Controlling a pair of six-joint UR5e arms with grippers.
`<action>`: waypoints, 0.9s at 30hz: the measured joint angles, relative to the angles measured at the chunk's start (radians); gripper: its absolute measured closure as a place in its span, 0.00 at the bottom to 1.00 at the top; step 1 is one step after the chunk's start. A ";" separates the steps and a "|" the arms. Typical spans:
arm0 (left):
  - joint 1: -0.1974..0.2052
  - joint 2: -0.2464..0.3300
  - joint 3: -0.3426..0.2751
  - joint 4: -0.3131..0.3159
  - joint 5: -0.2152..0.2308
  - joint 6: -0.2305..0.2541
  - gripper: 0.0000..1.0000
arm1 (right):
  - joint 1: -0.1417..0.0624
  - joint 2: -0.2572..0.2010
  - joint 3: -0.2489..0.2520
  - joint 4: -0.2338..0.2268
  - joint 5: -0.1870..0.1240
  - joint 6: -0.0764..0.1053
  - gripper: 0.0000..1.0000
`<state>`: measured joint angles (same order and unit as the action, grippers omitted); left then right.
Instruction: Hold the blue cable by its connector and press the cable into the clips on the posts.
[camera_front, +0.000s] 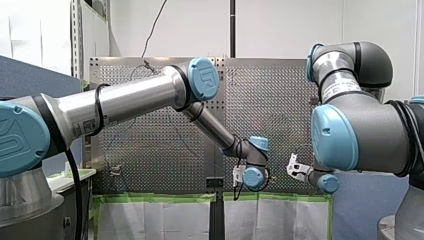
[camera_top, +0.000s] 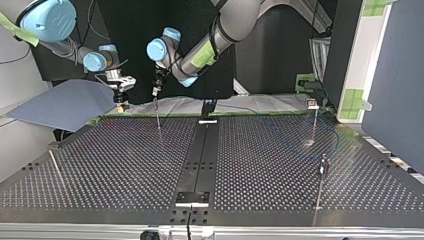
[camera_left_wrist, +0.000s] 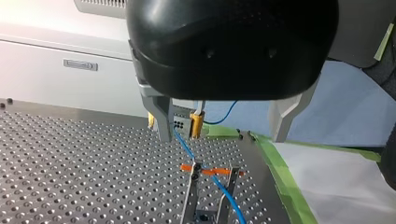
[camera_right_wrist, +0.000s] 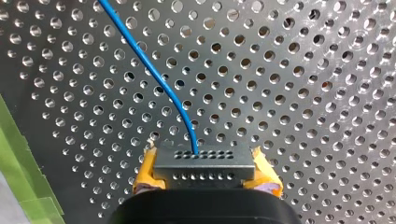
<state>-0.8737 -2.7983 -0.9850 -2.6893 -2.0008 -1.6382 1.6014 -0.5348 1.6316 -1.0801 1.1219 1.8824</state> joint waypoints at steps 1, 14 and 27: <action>0.000 0.000 0.000 0.000 0.000 -0.001 0.00 | 0.000 0.000 0.000 0.000 0.000 0.000 1.00; -0.003 0.001 -0.003 -0.016 -0.003 -0.006 0.00 | 0.000 0.000 0.000 0.003 0.000 0.000 1.00; -0.039 0.088 -0.098 0.028 -0.047 -0.006 0.00 | -0.004 0.000 0.000 0.015 0.003 -0.001 1.00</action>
<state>-0.9126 -2.7102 -1.0833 -2.6609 -2.0480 -1.6444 1.5977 -0.5348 1.6316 -1.0651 1.1248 1.8811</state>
